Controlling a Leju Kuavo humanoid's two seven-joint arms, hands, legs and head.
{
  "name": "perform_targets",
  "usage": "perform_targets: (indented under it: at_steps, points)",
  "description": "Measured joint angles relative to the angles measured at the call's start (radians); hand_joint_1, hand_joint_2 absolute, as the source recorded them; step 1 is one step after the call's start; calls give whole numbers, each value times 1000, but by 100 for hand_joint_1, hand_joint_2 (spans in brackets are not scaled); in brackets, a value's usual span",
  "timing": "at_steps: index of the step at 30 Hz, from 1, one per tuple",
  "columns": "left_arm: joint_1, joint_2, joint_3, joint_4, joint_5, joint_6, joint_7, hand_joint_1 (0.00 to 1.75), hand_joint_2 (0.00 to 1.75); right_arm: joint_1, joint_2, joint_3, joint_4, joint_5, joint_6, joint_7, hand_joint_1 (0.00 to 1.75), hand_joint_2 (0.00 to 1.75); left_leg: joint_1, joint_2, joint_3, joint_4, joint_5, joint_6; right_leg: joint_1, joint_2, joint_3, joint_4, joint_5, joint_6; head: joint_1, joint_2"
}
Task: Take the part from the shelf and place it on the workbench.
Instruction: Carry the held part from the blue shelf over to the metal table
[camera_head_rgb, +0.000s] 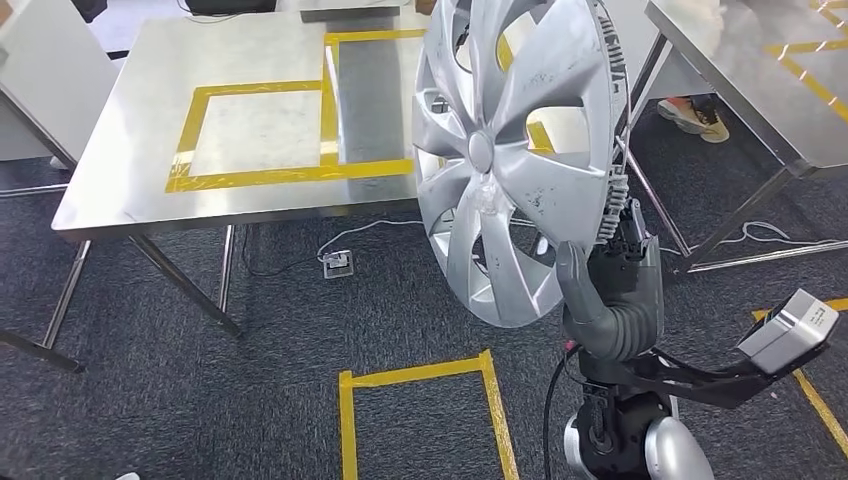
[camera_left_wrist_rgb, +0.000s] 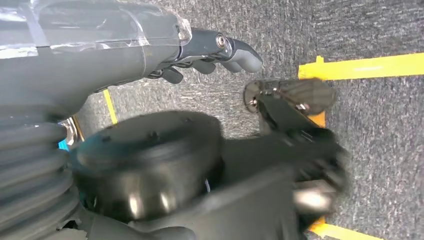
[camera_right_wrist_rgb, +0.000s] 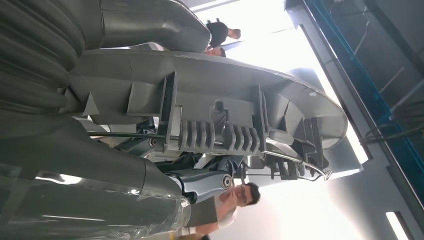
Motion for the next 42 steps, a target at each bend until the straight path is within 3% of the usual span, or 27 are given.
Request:
perform_targets:
  at_steps: [2,4,9,12,16,20,22,28,42]
  points:
    - [-1,-1,0,0,0,0,-1,0,175,-3,0,0,0,-1,0,0,175,175,-5,18,23,-47,5,15,4,-10,-2,9,-6,12,0,0]
    - [-1,-2,0,0,0,0,-1,0,175,-7,0,0,0,-4,0,2,175,175,-7,3,20,-48,7,31,4,-20,0,8,-10,15,5,0]
    - [0,-8,0,0,0,0,-1,0,175,-21,0,-1,0,-20,1,12,175,175,-8,-18,22,-50,8,37,4,-28,7,5,-13,-26,31,0]
    - [0,-9,0,0,2,0,0,0,175,-24,0,0,0,-24,1,13,175,175,-12,-20,21,-50,6,43,4,-28,9,4,-9,-32,43,0]
    - [0,-9,0,0,6,-2,0,0,175,-30,0,0,2,-27,1,13,175,175,-16,-20,22,-49,3,49,1,-28,9,2,-7,-22,51,0]
    - [0,-9,0,0,7,-5,1,0,175,-31,0,0,2,-34,1,11,175,175,-17,-20,21,-48,2,51,-3,-28,12,-4,-8,18,53,0]
    - [0,-9,0,0,8,-6,1,0,175,-31,0,0,2,-34,2,9,175,175,-17,-19,20,-48,2,51,-4,-28,12,-5,-9,28,52,0]
    - [0,-9,0,0,10,-11,7,0,175,-31,0,0,2,-34,1,3,175,175,-16,-19,22,-49,2,51,-3,-28,12,-4,-12,35,49,0]
    - [0,-9,0,0,15,-13,7,0,175,-30,0,0,2,-35,1,-5,175,175,-15,-20,23,-49,2,51,-3,-28,12,-1,-14,34,48,0]
